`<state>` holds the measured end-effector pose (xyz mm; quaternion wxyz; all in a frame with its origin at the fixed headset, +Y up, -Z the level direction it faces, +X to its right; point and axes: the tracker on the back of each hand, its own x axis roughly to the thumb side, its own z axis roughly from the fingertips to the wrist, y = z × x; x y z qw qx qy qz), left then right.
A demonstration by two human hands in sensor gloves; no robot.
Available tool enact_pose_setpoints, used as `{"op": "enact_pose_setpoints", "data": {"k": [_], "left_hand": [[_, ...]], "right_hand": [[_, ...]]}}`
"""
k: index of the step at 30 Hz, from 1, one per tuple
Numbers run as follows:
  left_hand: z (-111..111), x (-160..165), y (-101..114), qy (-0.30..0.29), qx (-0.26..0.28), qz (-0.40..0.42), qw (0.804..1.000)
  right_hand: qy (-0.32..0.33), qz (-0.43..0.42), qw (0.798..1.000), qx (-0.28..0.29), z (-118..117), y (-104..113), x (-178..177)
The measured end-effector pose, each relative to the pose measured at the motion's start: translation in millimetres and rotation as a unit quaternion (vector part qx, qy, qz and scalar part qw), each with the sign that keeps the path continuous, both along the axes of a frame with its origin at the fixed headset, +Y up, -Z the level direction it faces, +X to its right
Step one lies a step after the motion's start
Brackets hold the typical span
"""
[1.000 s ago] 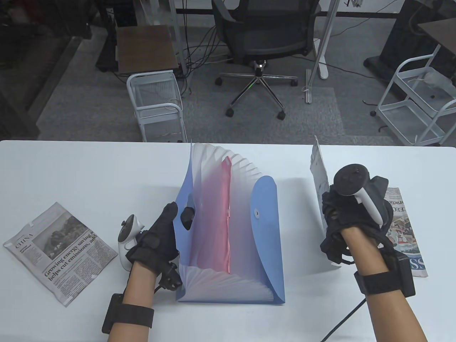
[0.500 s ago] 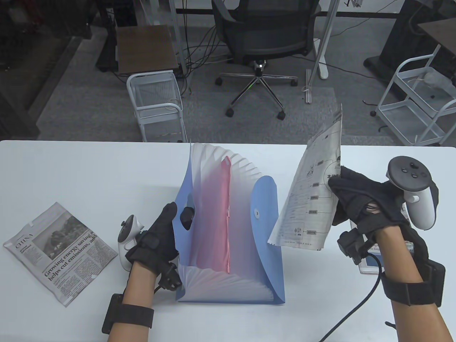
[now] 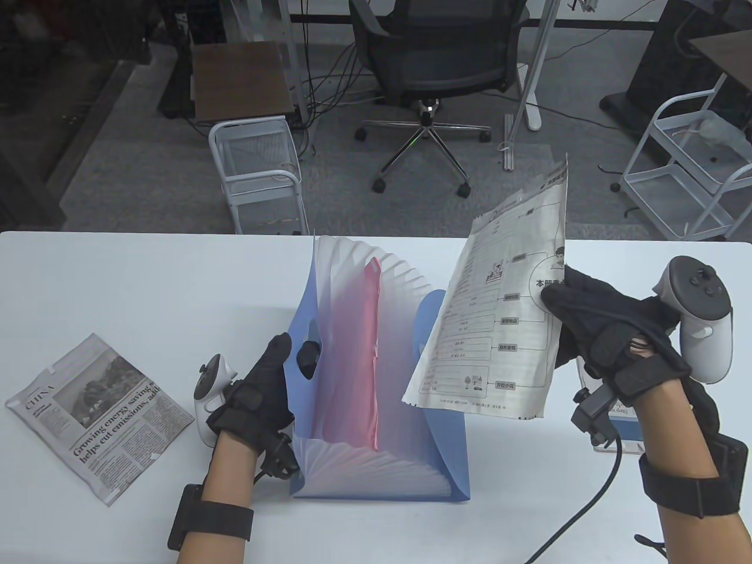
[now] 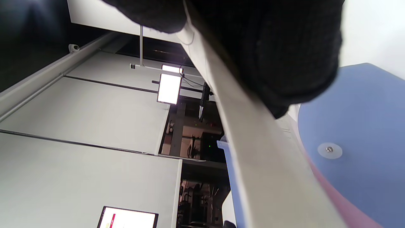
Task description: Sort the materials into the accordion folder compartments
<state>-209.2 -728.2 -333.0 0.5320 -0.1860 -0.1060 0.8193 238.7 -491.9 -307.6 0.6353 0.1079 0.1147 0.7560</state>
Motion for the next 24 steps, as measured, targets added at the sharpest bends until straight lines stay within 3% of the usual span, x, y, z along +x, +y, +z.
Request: {"op": "enact_pose_setpoints", "data": {"k": [9,24], "left_hand": [[0,0,0,0.001,0.001,0.0,1.0],[0,-1,0,0.002,0.0,0.001,1.0]], "right_hand": [[0.043,0.045,0.998,-0.008,-1,-9,-29],[0.082,0.044,0.995,-0.029,-10,-20,-52]]}}
